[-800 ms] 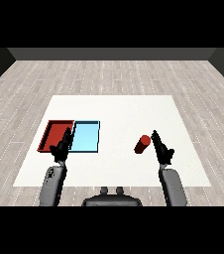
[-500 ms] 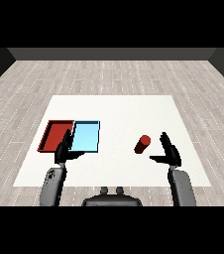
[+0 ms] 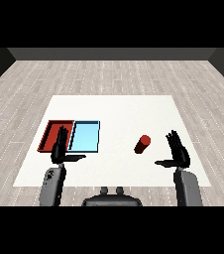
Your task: Pick the red can and put it in the red box
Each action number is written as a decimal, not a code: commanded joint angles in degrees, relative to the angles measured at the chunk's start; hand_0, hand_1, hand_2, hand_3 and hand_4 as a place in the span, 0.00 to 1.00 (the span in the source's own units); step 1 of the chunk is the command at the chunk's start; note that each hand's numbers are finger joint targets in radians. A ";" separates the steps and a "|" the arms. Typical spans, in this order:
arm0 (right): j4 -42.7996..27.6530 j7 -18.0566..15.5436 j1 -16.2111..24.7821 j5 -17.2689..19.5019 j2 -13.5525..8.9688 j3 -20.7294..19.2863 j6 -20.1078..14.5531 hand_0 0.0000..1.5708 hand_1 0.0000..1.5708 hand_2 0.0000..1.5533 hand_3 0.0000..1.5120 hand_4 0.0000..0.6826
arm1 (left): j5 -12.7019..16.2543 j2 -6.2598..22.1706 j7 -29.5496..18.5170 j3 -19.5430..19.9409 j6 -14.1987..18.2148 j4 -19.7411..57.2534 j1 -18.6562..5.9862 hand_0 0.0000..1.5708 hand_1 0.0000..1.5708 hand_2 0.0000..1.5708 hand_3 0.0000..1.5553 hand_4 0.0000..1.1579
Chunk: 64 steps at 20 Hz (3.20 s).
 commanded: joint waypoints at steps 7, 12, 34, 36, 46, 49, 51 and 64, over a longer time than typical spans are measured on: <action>2.65 -3.29 0.47 1.68 1.23 -1.66 2.81 0.00 0.00 0.00 0.00 0.00 | 0.49 0.36 -3.94 1.66 -1.45 0.68 1.72 0.00 0.00 0.00 0.00 0.00; 7.58 -1.20 -4.88 -2.40 -1.21 -5.17 4.86 0.00 0.00 0.00 0.00 0.00 | 0.24 0.21 -5.59 1.41 -2.15 1.60 1.61 0.00 0.00 0.00 0.00 0.00; 22.11 -5.59 -13.68 0.84 3.78 -1.53 1.99 0.00 0.00 0.00 0.00 0.00 | 0.47 -1.91 0.74 -0.95 0.40 -5.24 1.70 0.00 0.00 0.00 0.00 0.00; 19.49 -1.92 -13.75 0.49 5.44 -0.76 -1.11 0.00 0.00 0.00 0.00 0.00 | 2.33 -1.20 -1.41 0.30 -1.98 -1.35 0.62 0.00 0.00 0.00 0.00 0.00; 30.26 -10.00 -15.35 0.73 4.94 -0.02 2.41 0.00 0.00 0.00 0.00 0.00 | 0.75 -0.99 -4.18 1.18 -1.21 1.82 -0.83 0.00 0.00 0.00 0.00 0.00; 35.48 -14.75 -17.89 2.72 6.71 -0.03 -0.27 0.00 0.00 0.00 0.00 0.00 | 4.52 1.26 1.43 3.84 -2.75 -0.35 -3.01 0.00 0.00 0.00 0.00 0.00; 30.50 -9.24 -16.37 0.09 5.61 0.12 0.61 0.00 0.00 0.00 0.00 0.00 | 4.72 0.13 -1.43 2.00 -4.55 -5.04 4.46 0.00 0.00 0.00 0.00 0.00; 34.75 -9.90 -19.46 -1.32 5.59 0.86 0.70 0.00 0.00 0.00 0.00 0.00 | 2.17 -0.82 -2.33 1.42 -2.27 -0.36 0.59 0.00 0.00 0.00 0.00 0.00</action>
